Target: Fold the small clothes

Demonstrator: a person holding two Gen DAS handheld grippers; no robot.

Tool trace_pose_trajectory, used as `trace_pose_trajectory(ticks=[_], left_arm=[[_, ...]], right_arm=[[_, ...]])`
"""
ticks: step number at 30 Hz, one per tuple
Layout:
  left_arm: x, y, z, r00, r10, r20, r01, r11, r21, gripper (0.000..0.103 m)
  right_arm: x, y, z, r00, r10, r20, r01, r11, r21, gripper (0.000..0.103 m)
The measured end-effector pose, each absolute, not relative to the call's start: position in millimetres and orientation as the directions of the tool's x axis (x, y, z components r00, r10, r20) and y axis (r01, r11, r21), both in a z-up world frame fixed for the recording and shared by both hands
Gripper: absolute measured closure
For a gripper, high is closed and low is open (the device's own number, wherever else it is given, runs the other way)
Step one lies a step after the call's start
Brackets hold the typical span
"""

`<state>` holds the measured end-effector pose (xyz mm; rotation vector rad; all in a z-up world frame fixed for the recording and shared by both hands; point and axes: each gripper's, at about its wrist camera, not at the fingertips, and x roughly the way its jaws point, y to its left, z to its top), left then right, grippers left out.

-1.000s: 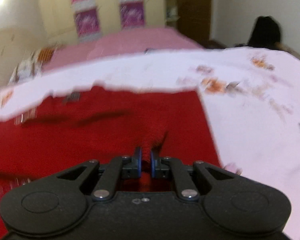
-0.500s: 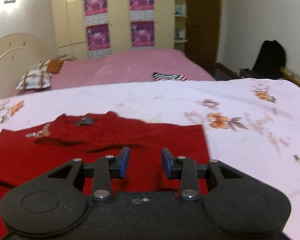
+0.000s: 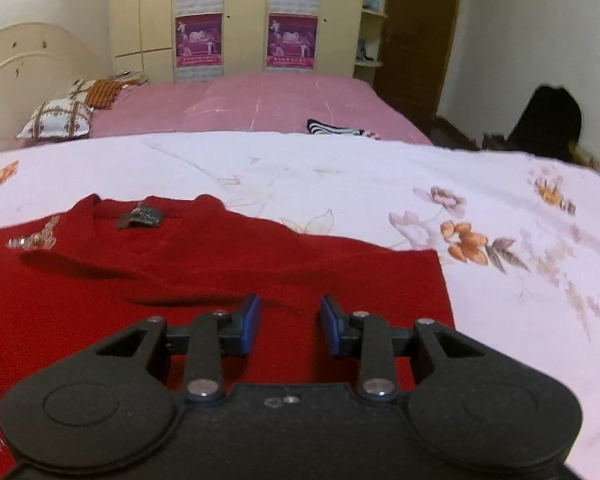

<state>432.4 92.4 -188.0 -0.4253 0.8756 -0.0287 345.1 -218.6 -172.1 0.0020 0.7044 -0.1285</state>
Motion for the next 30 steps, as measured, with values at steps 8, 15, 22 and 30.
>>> trace_pose_trajectory(ticks=[8, 15, 22, 30], left_arm=[[439, 92, -192, 0.665, -0.182, -0.724, -0.118, 0.932, -0.343, 0.100], [423, 106, -175, 0.693, -0.150, -0.705, -0.157, 0.923, -0.351, 0.099], [439, 111, -191, 0.649, -0.240, -0.722, -0.133, 0.899, -0.418, 0.100], [444, 110, -199, 0.634, -0.313, -0.708, -0.116, 0.866, -0.486, 0.100]], right_arm=[[343, -218, -183, 0.774, -0.155, -0.614, 0.079, 0.986, -0.149, 0.070], [331, -228, -161, 0.791, -0.158, -0.591, 0.149, 0.987, -0.064, 0.034], [332, -235, -176, 0.752, -0.117, -0.649, 0.149, 0.989, -0.006, 0.047], [327, -237, -175, 0.752, -0.074, -0.655, 0.138, 0.989, 0.046, 0.043]])
